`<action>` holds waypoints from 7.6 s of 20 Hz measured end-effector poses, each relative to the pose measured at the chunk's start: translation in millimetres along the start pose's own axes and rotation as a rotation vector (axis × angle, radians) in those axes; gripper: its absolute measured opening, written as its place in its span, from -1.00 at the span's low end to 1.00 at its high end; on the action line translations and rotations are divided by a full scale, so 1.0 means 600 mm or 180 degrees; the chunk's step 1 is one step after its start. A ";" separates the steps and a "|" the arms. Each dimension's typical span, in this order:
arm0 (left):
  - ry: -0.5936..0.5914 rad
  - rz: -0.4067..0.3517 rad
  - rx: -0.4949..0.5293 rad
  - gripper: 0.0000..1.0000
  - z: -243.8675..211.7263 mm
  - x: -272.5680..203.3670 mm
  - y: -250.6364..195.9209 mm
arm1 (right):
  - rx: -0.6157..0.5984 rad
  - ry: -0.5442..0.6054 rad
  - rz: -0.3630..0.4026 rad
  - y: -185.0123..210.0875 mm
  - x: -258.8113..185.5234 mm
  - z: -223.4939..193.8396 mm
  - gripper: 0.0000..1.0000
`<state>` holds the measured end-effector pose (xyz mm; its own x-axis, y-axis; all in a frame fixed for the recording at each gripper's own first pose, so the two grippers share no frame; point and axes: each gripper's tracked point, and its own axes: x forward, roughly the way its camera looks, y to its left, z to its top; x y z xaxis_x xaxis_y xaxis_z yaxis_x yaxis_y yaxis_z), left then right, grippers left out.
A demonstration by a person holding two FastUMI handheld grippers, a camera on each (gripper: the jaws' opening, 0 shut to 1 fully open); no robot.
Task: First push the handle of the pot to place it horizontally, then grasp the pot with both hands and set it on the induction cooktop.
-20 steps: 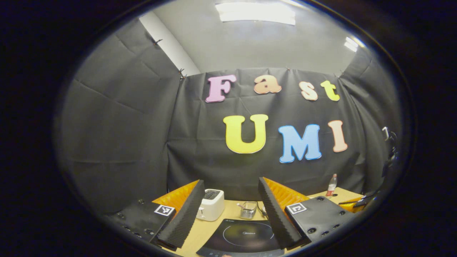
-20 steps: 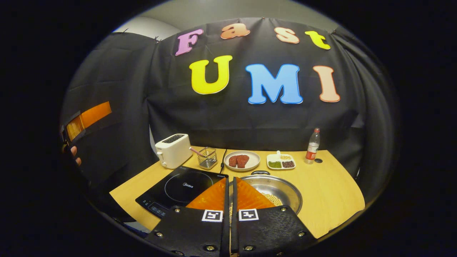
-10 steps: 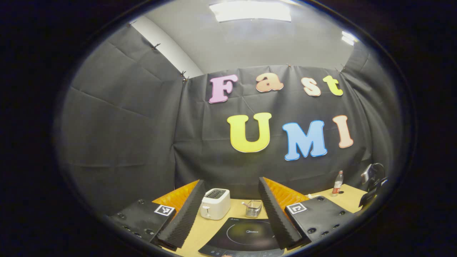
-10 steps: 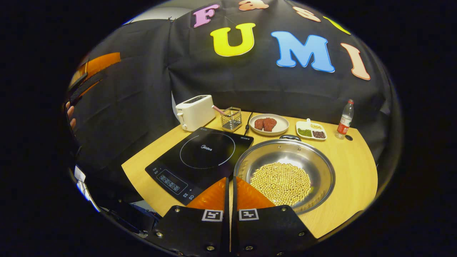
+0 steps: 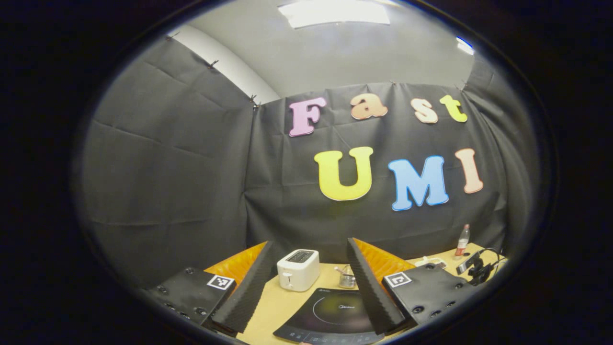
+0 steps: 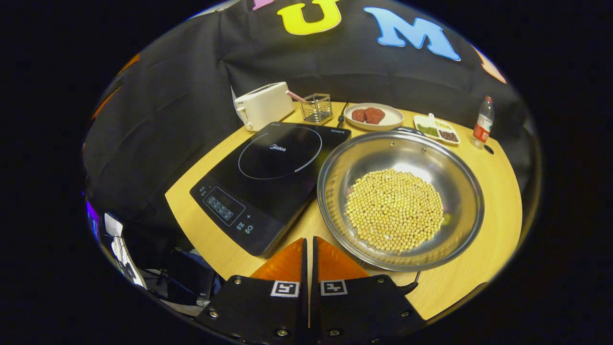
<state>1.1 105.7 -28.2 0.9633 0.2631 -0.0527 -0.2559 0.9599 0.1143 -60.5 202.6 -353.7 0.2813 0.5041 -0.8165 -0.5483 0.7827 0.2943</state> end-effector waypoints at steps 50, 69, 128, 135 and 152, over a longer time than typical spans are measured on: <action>0.0121 -0.0628 -0.0075 1.00 -0.028 0.056 -0.419 | 0.0280 0.0293 -0.0752 -0.395 -0.096 -0.080 -0.98; 0.0474 -0.0389 0.0147 1.00 -0.104 0.040 -0.459 | 0.0265 -0.0088 -0.1063 -0.532 -0.060 0.002 -0.98; 0.2394 -0.1101 0.0187 0.22 -0.602 0.164 -0.567 | 0.0541 -0.0797 -0.1552 -0.592 -0.029 0.087 -0.10; 0.2297 -0.1033 0.0128 0.21 -0.545 0.131 -0.539 | 0.0466 -0.0936 -0.1545 -0.559 -0.082 0.097 -0.10; 0.2167 -0.1417 0.0132 0.29 -0.515 0.175 -0.354 | 0.0715 -0.1062 -0.1879 -0.347 -0.089 0.109 -0.10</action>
<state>131.7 -40.8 -364.7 0.7105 -0.1285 -0.6919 0.1555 0.9876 -0.0237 90.1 36.6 -338.7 0.7268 0.0297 -0.6862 -0.0648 0.9976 -0.0255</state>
